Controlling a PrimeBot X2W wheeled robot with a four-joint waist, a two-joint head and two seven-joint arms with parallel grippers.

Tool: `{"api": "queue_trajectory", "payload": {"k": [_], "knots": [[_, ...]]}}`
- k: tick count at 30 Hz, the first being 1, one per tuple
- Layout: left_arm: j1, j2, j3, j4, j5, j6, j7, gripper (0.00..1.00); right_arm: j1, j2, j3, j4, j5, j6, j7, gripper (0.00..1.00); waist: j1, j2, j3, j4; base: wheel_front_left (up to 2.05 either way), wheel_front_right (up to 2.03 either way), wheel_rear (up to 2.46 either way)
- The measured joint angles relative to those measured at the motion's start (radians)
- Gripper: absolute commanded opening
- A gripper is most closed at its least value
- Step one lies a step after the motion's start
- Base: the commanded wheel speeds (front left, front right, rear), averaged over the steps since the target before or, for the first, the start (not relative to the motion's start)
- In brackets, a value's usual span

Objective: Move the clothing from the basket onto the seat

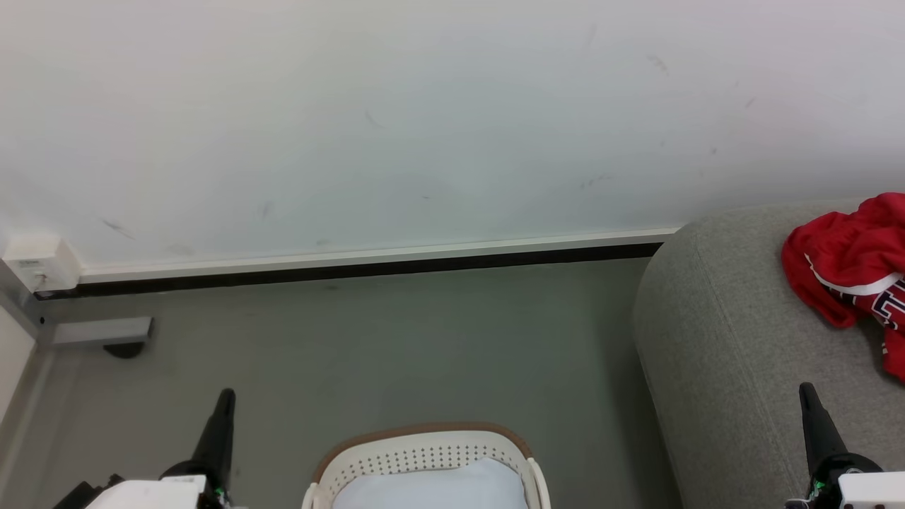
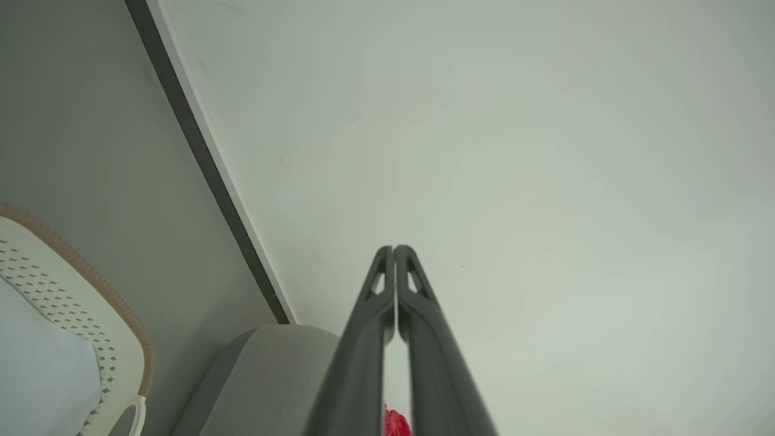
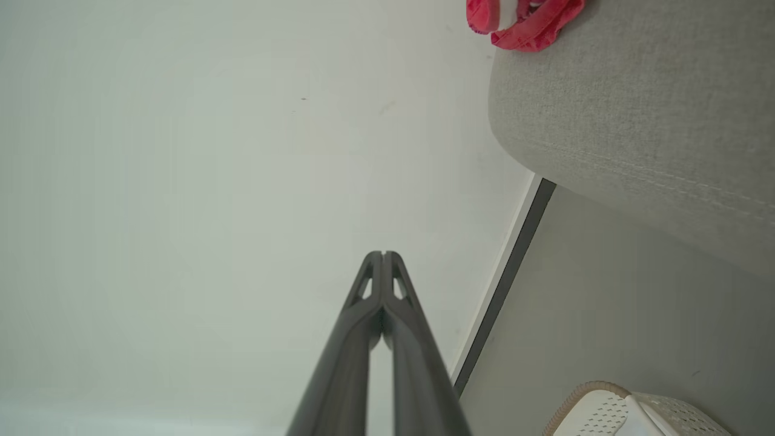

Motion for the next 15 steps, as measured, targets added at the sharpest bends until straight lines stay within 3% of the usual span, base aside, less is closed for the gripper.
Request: {"api": "queue_trajectory", "payload": {"k": [15], "knots": [[-0.017,-0.001,0.015,0.0,-0.105,-0.009,0.026,0.0,-0.014,0.001,-0.015,-0.002,0.104,0.0,0.029,0.0,0.0,0.0,0.004,0.008,0.0,0.0,0.0]]}}
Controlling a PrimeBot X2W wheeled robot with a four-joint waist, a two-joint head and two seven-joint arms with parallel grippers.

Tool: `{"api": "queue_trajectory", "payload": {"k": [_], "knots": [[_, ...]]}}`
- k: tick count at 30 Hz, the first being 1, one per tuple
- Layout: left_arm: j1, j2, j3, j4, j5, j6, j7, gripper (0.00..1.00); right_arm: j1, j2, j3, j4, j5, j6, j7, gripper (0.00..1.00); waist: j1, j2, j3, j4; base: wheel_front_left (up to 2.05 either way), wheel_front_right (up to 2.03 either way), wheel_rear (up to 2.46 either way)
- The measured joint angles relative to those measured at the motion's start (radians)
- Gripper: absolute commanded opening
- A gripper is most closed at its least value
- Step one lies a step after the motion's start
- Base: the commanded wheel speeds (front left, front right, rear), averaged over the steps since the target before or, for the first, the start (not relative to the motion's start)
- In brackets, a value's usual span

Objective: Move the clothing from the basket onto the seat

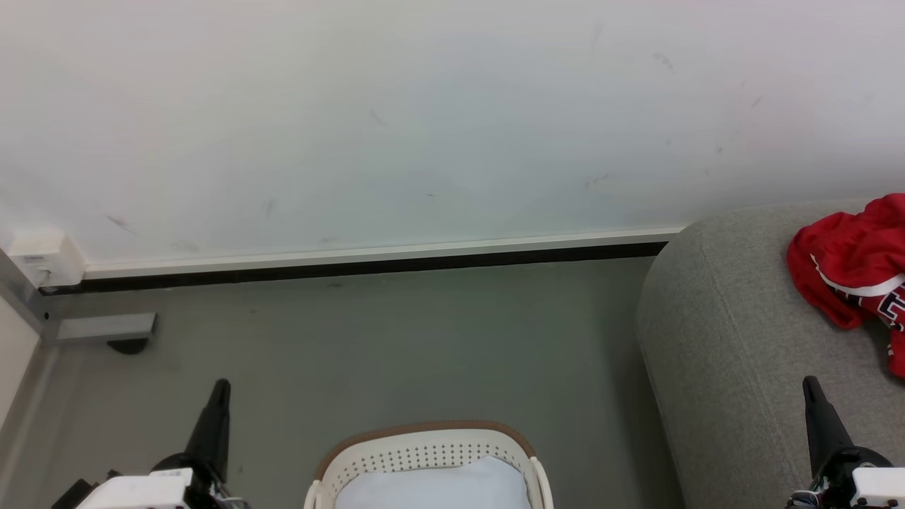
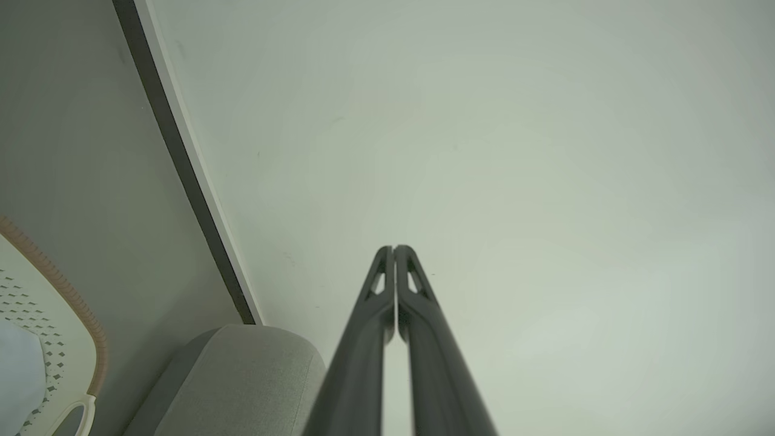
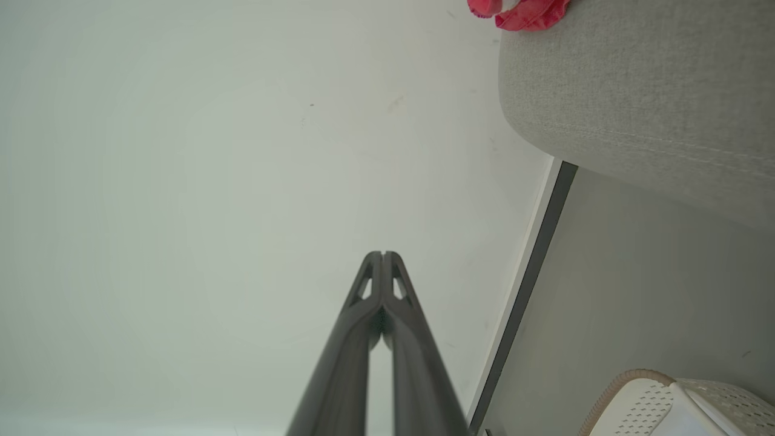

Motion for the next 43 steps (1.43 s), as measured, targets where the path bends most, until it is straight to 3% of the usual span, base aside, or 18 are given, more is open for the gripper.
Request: {"api": "queue_trajectory", "payload": {"k": [43], "knots": [[-0.002,0.0,0.002,0.0,-0.009,-0.002,0.001,0.0,-0.001,0.005,-0.011,-0.001,0.006,0.0,0.011,0.0,-0.0001,0.0,0.0,0.001,0.0,0.0,0.0]]}}
